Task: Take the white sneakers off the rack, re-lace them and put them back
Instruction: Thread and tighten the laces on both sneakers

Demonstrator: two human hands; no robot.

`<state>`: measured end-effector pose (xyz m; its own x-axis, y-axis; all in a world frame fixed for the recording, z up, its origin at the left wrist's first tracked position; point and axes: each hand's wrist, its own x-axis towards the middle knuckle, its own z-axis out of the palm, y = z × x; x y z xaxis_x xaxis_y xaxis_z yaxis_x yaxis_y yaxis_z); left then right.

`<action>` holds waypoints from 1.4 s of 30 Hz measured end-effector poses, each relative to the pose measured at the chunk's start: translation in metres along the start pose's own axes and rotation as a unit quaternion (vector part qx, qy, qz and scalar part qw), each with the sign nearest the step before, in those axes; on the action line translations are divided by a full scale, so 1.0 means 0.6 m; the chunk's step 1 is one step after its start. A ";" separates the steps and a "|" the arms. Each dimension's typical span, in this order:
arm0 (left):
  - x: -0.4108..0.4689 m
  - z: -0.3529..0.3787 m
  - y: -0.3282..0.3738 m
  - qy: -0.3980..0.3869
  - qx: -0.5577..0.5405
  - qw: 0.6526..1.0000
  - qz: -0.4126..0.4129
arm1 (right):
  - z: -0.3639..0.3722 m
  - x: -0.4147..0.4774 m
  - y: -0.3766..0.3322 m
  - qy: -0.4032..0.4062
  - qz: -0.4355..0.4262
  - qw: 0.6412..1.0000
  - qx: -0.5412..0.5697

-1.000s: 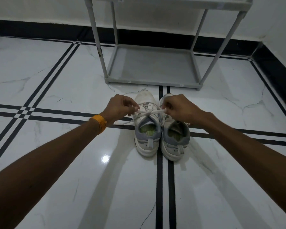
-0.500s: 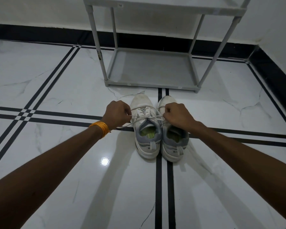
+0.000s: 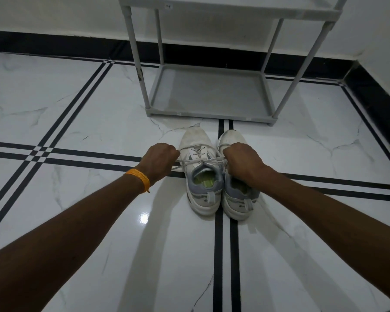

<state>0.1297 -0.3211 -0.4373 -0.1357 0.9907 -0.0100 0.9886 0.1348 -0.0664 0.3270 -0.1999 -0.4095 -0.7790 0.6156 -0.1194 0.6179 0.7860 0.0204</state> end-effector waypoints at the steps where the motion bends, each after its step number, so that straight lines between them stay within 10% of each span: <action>1: 0.000 -0.001 -0.002 -0.003 0.002 1.000 0.000 | 0.002 0.000 -0.002 -0.003 0.000 1.000 -0.008; 10: 0.005 0.016 -0.005 -0.024 -0.106 0.992 -0.064 | -0.011 0.004 -0.001 -0.022 0.019 0.998 0.055; 17: 0.021 -0.024 0.014 0.004 -0.474 0.869 -0.140 | -0.054 0.006 0.007 0.074 0.070 0.957 0.272; 25: 0.024 0.002 0.043 0.045 -0.311 0.947 -0.073 | -0.002 0.008 -0.050 -0.010 -0.052 0.995 0.082; 31: 0.014 0.032 0.001 -0.026 -0.405 0.868 -0.286 | 0.010 0.016 -0.030 -0.014 -0.055 0.993 0.103; 35: 0.005 0.035 0.008 0.073 -0.274 0.944 -0.171 | 0.013 0.019 -0.020 0.004 -0.056 0.985 0.161; 38: 0.013 0.022 0.042 0.077 -0.312 0.947 -0.001 | 0.016 0.018 -0.022 0.010 -0.049 0.982 0.180; 42: 0.010 0.027 0.056 0.088 -0.341 0.936 -0.005 | 0.021 0.013 -0.028 0.013 -0.026 0.981 0.191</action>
<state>0.1613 -0.3107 -0.4557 -0.1913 0.9692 0.1552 0.8065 0.0651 0.5876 0.3121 -0.2093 -0.4236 -0.8099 0.5803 -0.0852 0.5681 0.7401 -0.3599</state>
